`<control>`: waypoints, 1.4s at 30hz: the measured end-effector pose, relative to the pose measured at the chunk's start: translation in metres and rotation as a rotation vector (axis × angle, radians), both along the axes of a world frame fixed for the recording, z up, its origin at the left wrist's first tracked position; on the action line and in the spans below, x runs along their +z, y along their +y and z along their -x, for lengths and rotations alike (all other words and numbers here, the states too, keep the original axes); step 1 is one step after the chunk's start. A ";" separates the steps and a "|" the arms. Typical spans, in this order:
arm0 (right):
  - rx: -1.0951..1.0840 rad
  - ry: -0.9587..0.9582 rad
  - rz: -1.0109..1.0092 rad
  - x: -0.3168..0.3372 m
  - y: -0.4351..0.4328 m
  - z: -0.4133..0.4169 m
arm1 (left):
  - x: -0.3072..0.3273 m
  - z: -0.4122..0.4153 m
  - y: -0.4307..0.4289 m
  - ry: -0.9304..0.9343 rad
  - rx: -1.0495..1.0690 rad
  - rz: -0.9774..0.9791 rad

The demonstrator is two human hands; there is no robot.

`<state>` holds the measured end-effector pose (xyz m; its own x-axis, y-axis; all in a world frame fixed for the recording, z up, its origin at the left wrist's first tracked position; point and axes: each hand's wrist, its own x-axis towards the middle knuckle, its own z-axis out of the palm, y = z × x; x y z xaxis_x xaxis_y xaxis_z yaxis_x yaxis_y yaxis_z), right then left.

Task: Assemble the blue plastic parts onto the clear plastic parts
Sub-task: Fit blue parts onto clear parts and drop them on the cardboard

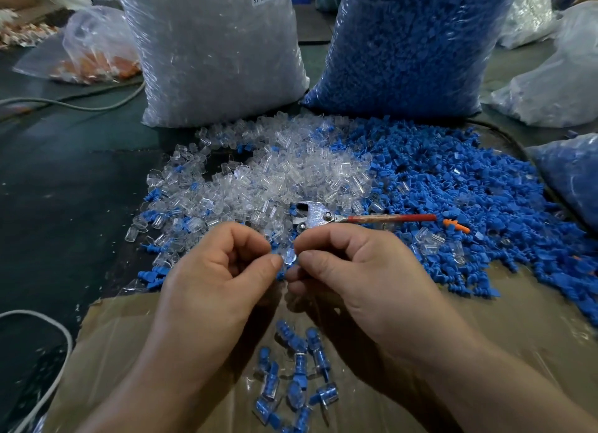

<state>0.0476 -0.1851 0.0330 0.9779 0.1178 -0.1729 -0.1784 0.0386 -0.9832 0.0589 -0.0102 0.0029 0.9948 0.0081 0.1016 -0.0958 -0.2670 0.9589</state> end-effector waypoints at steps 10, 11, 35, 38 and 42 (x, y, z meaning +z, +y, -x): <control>0.005 -0.653 0.685 -0.005 0.002 0.006 | 0.003 0.000 0.002 0.104 -0.177 0.104; 0.008 -0.658 0.678 -0.005 0.002 0.006 | 0.003 0.000 0.001 0.100 -0.186 0.115; 0.023 -0.610 1.257 0.005 -0.017 0.001 | 0.014 0.002 -0.003 0.143 -0.086 0.161; 0.046 -0.305 1.515 0.006 -0.039 -0.008 | 0.014 0.002 -0.003 0.153 -0.041 0.143; 0.082 -0.246 1.634 0.002 -0.047 -0.014 | 0.013 0.002 -0.003 0.151 -0.024 0.111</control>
